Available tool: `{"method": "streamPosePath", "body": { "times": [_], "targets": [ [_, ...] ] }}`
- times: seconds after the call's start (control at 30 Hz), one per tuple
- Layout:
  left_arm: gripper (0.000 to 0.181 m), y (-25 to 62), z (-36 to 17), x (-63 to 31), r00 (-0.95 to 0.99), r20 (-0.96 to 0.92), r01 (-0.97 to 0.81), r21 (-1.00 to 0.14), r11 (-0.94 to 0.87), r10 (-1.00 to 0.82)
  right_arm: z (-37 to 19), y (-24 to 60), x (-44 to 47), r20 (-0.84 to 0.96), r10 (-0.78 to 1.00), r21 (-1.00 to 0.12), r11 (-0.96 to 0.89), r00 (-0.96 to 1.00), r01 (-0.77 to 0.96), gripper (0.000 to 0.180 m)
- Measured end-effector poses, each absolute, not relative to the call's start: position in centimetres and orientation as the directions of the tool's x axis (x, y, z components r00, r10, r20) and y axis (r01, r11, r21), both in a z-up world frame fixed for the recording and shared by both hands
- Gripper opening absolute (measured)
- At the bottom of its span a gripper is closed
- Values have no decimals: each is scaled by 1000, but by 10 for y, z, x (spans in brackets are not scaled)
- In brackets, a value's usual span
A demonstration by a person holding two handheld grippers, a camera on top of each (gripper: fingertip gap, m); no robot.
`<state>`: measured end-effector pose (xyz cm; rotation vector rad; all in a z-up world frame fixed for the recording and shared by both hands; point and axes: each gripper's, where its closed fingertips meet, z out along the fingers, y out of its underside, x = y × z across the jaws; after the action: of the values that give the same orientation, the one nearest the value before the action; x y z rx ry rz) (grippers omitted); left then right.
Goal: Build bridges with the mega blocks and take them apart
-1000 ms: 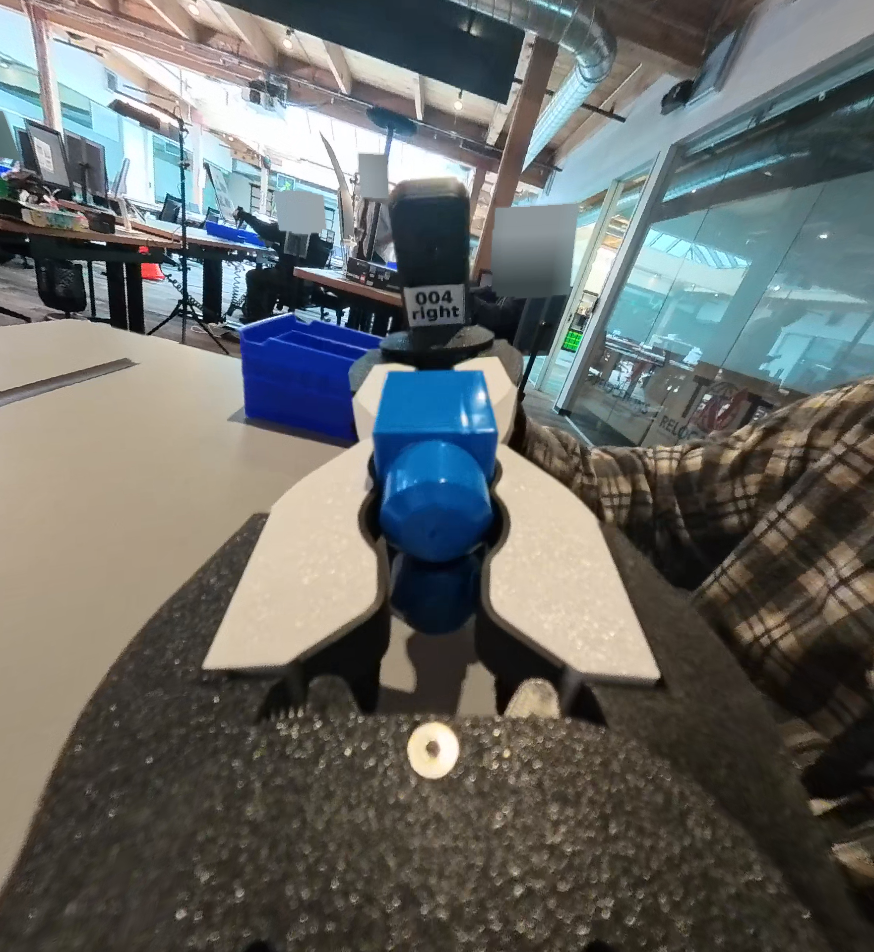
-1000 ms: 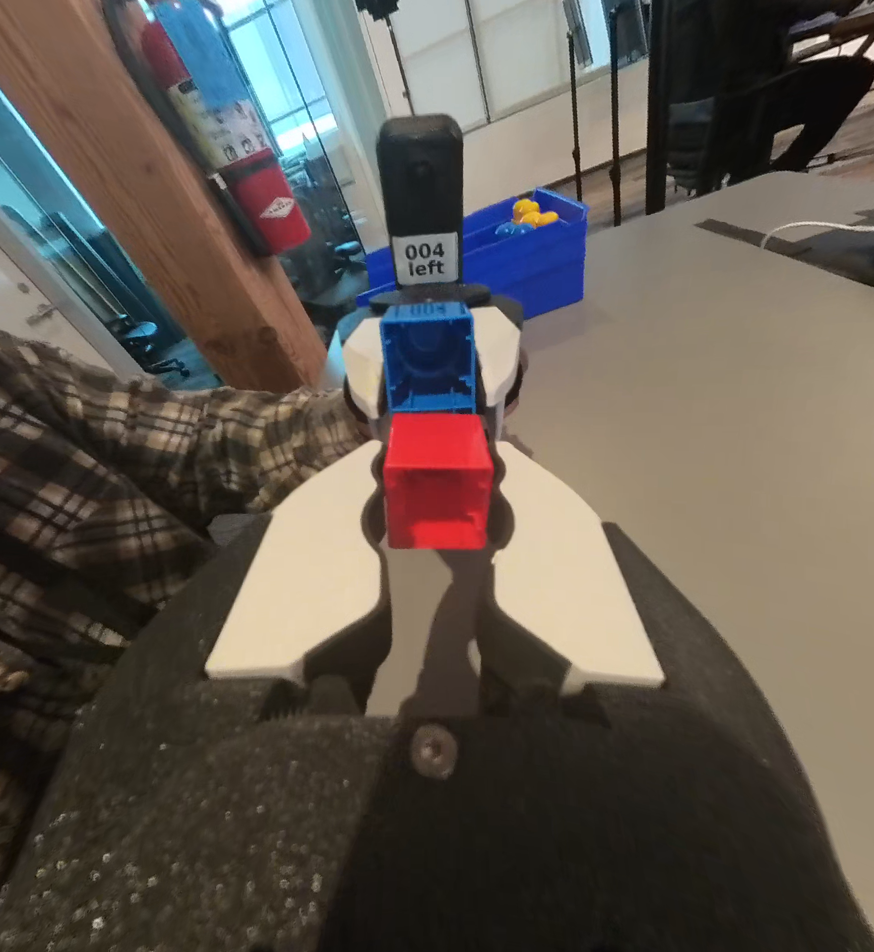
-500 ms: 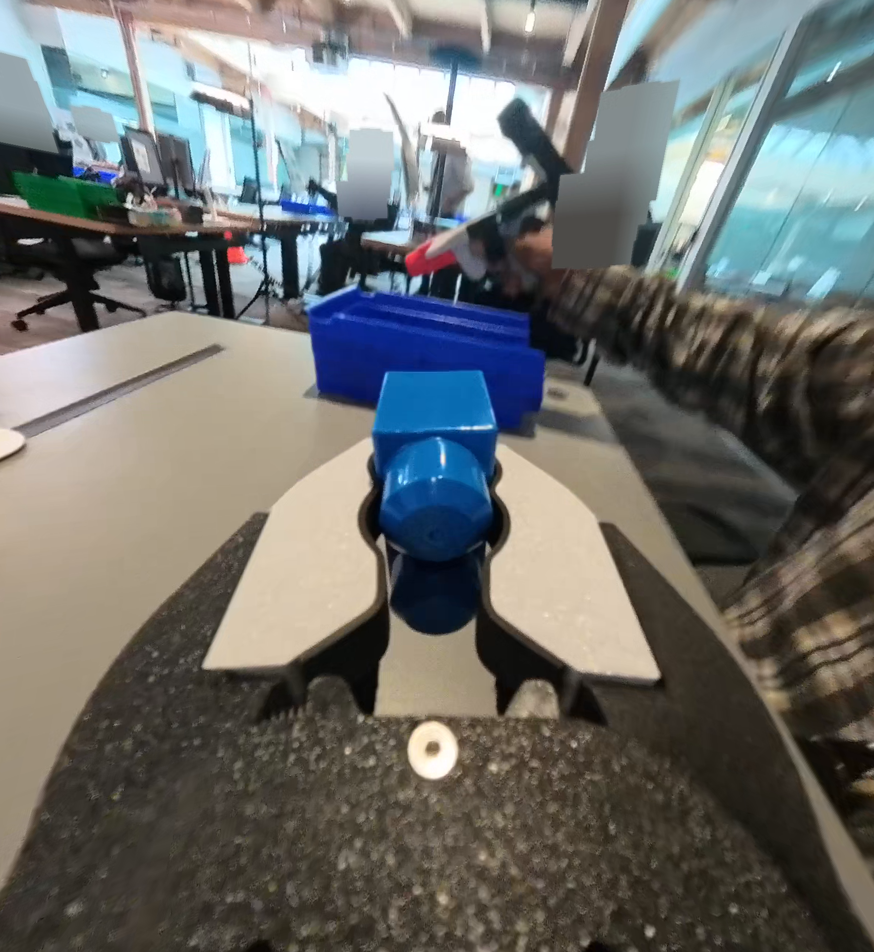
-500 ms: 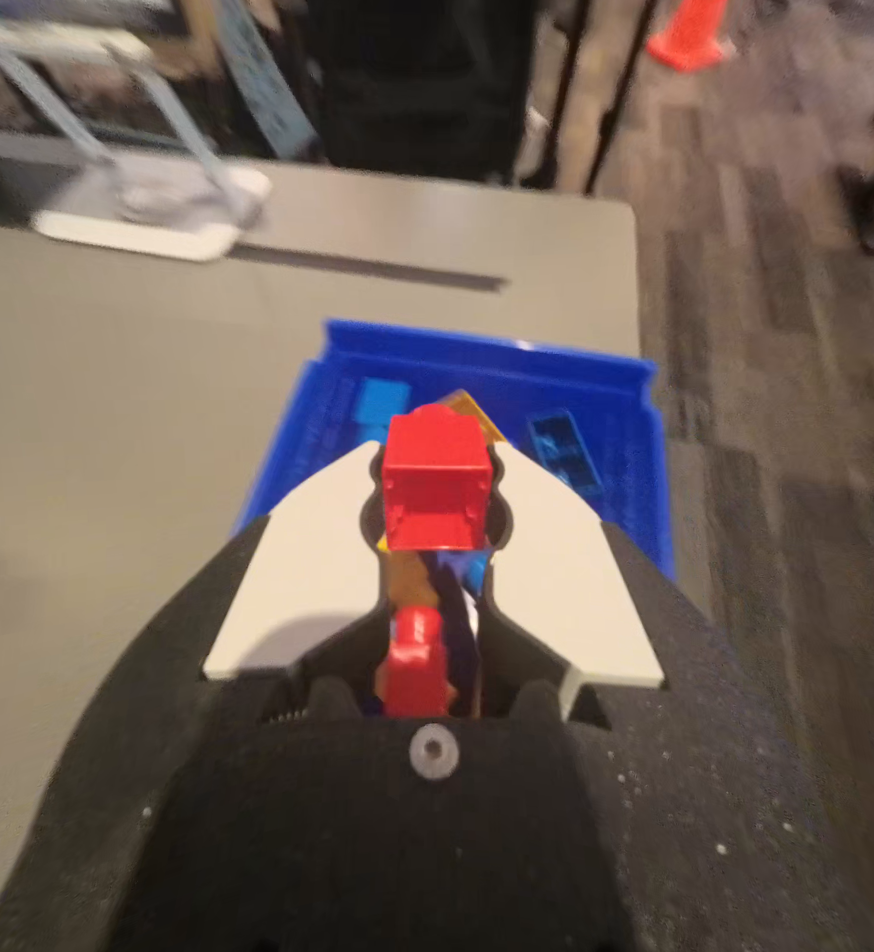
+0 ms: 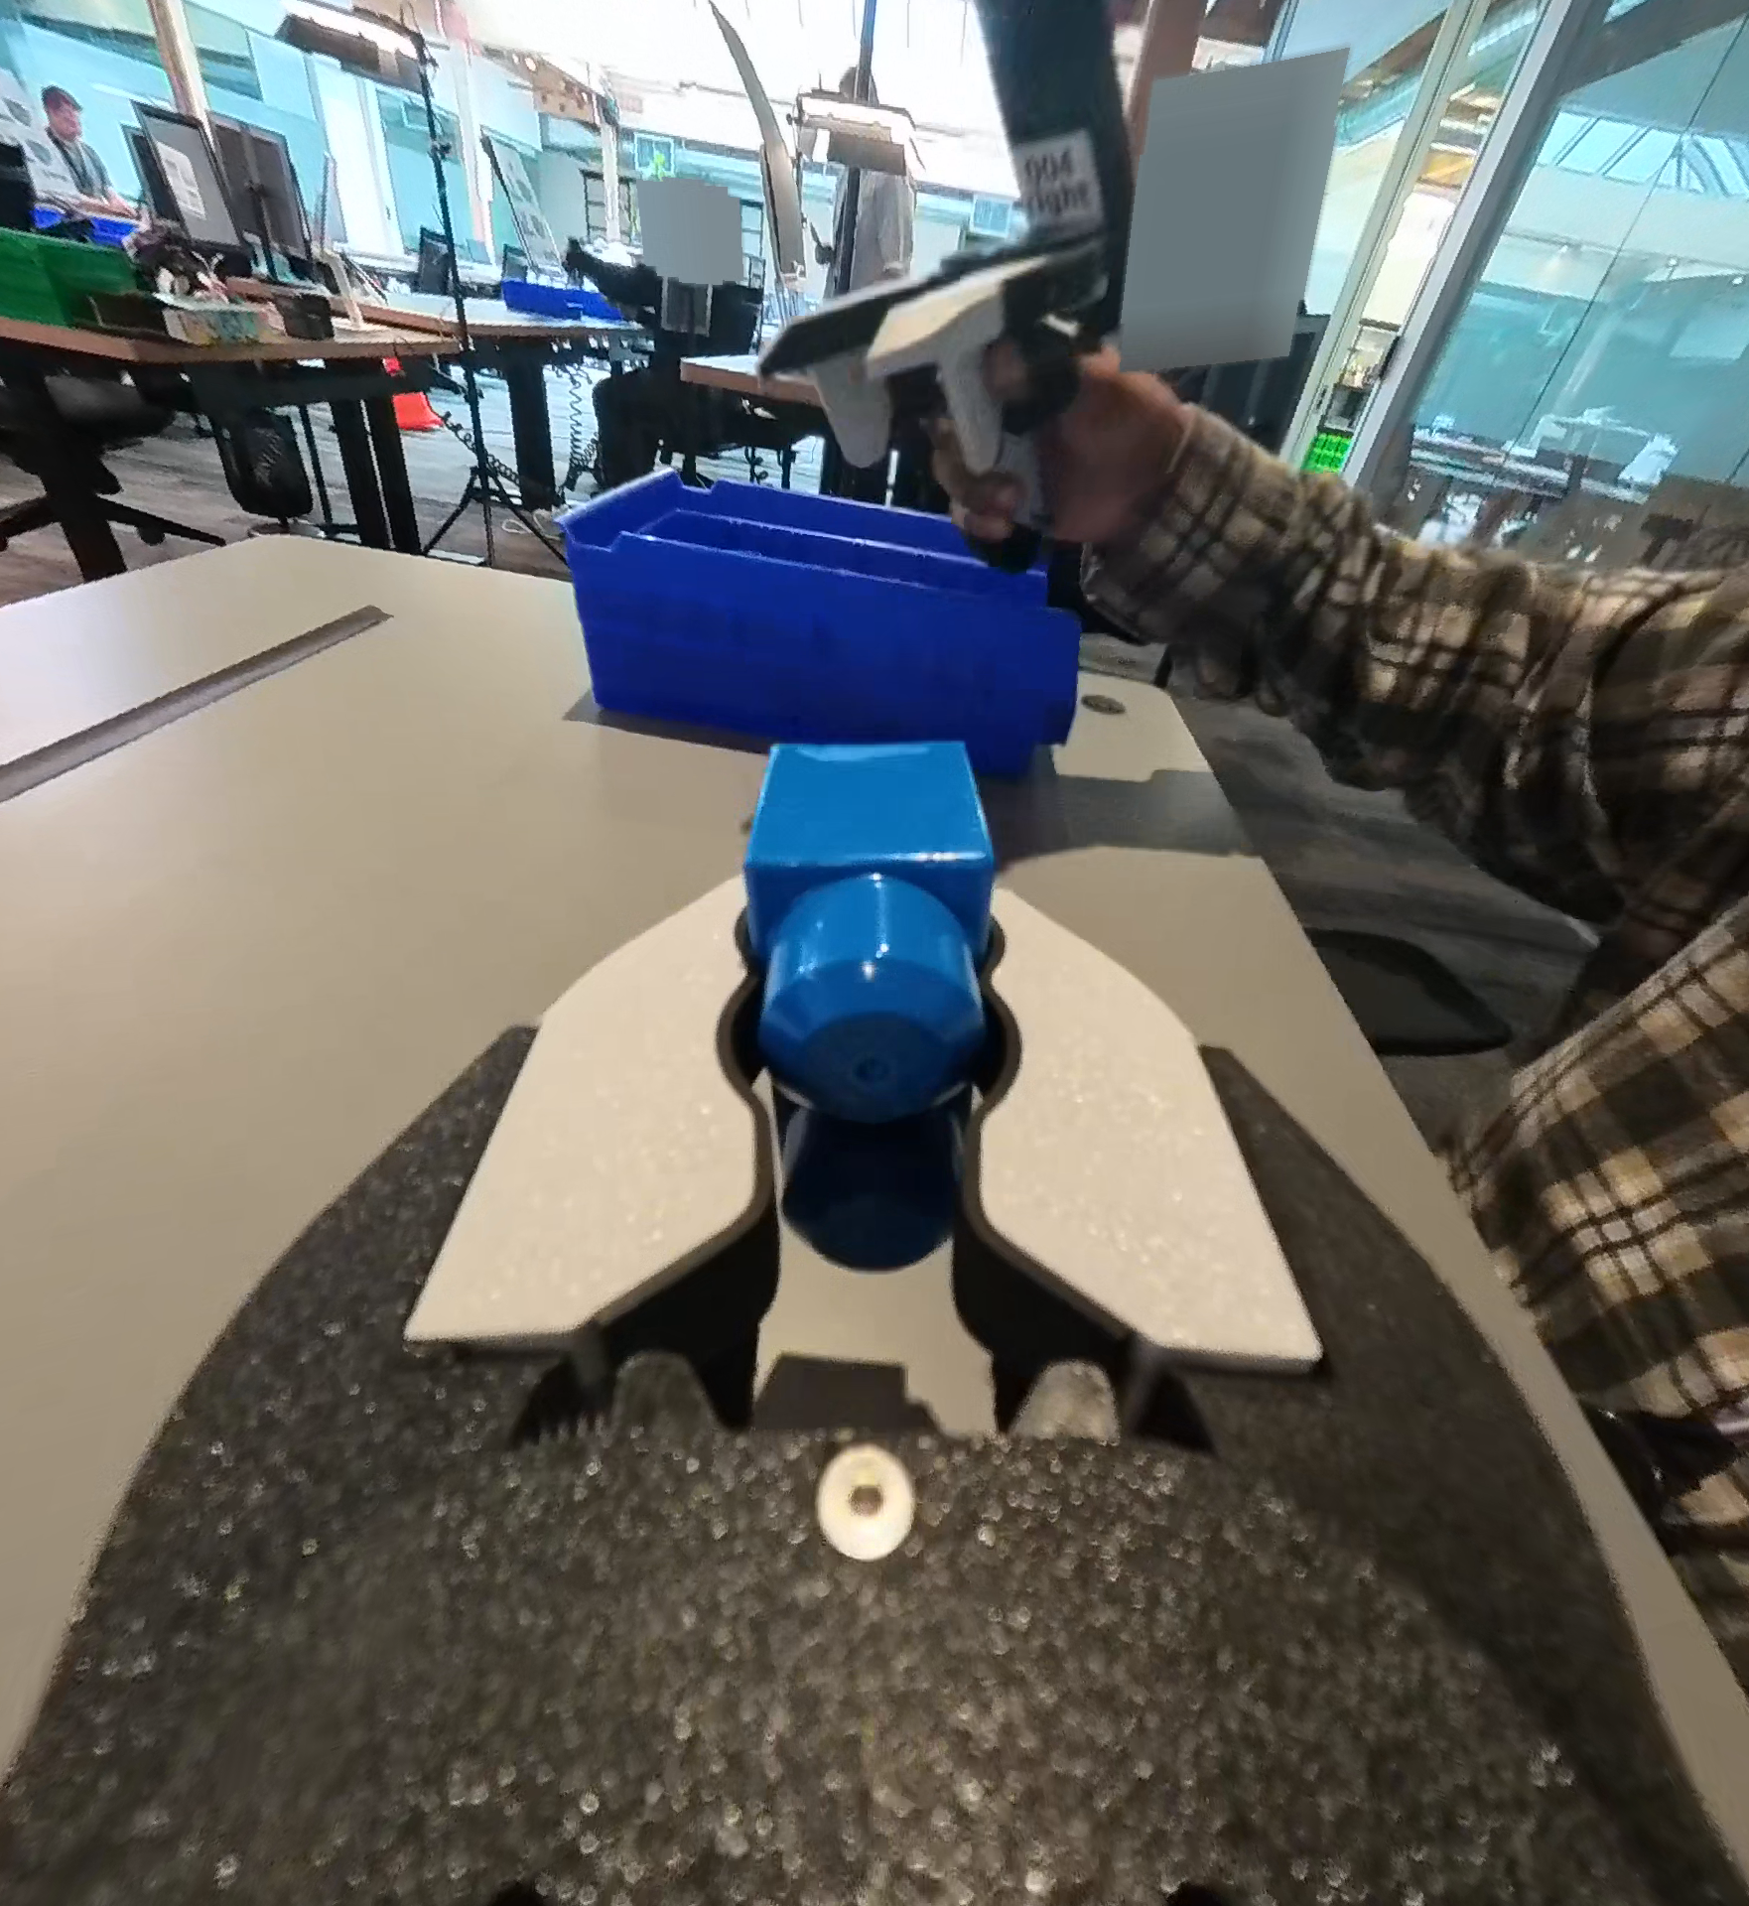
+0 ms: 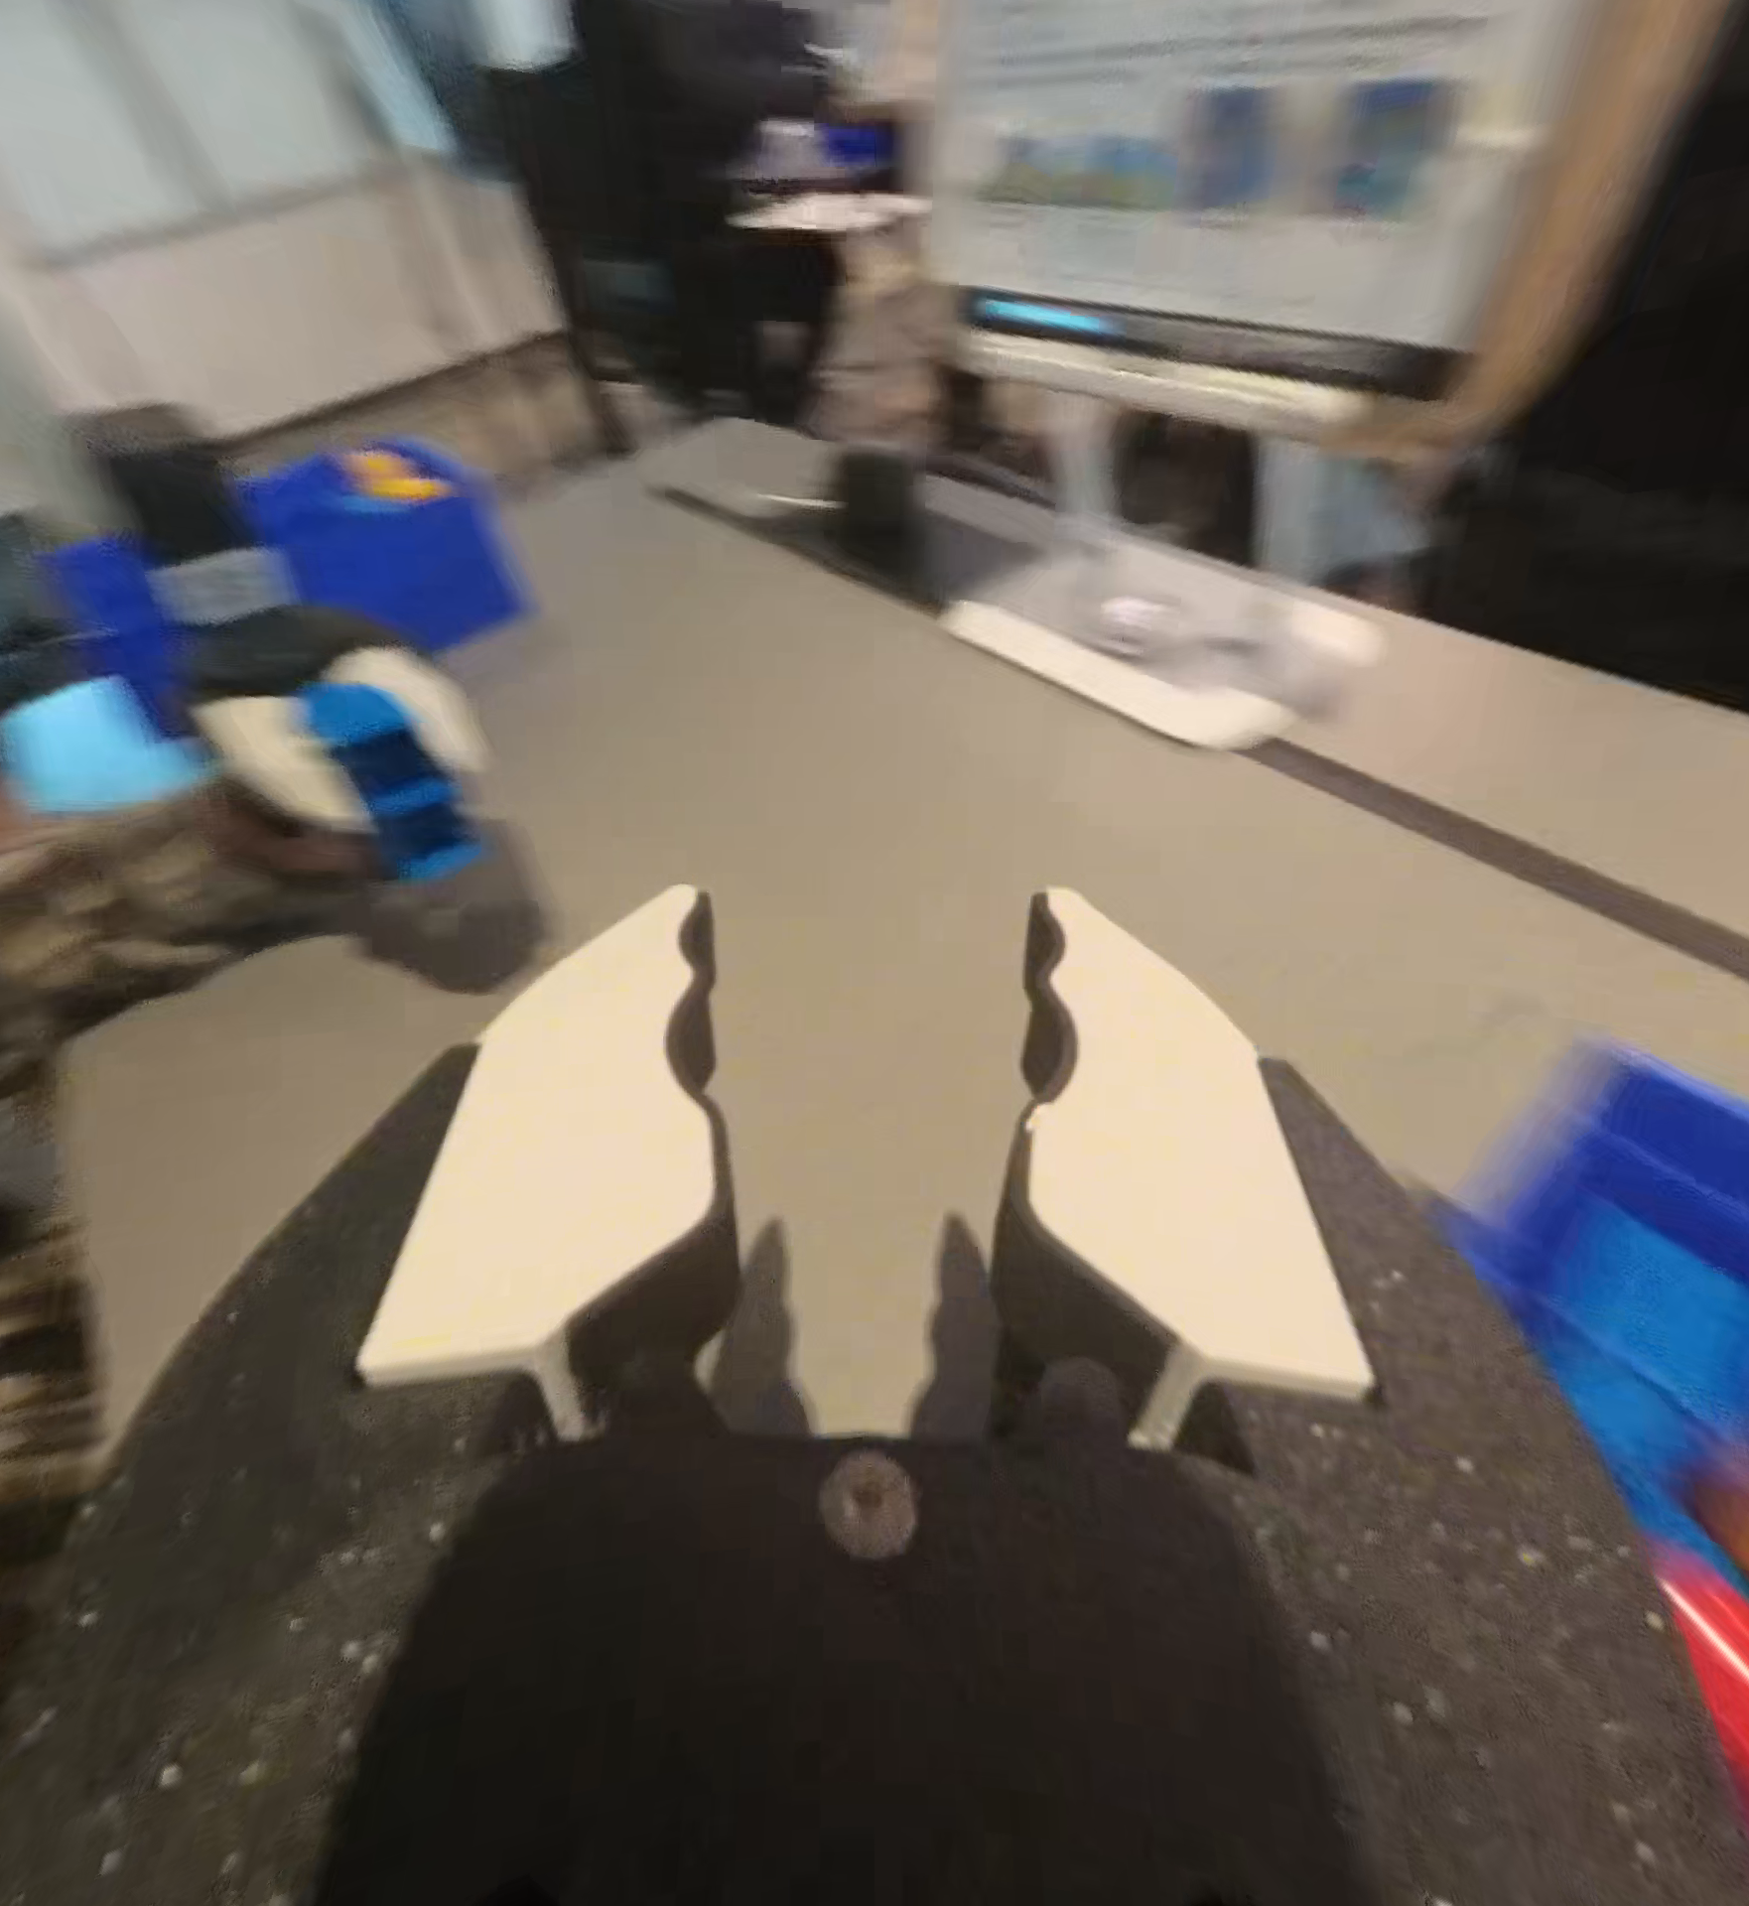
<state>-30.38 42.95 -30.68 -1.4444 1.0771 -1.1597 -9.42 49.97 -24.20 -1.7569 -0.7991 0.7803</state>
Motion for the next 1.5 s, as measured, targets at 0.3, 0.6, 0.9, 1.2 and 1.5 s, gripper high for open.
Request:
{"method": "streamPosePath", "body": {
  "times": [0.3, 0.6, 0.9, 1.2, 1.5],
  "targets": [
    [36, 419, -305, -297, 120, 121, -78, -988, -130, -985, -257, 416, -299, -113, 993, -970, -119, 39, 212, 52],
    [36, 413, -299, -296, 83, 134, -48, -989, -138, -988, -270, 421, -318, -193, 981, -972, -192, 1, 136, 49],
    [37, 410, -292, -296, 60, 134, -8, -991, -135, -989, -274, 413, -323, -208, 977, -967, -200, -35, 156, 35],
    [89, 419, -304, -288, 120, 165, -53, -984, -172, -979, -208, 482, -176, -40, 876, -977, -136, 480, 167, 35],
    [79, 411, -326, -276, 108, 104, -183, -975, -122, -989, -258, 539, 113, 73, 285, -871, -449, 956, 200, 35]
  ]
}}
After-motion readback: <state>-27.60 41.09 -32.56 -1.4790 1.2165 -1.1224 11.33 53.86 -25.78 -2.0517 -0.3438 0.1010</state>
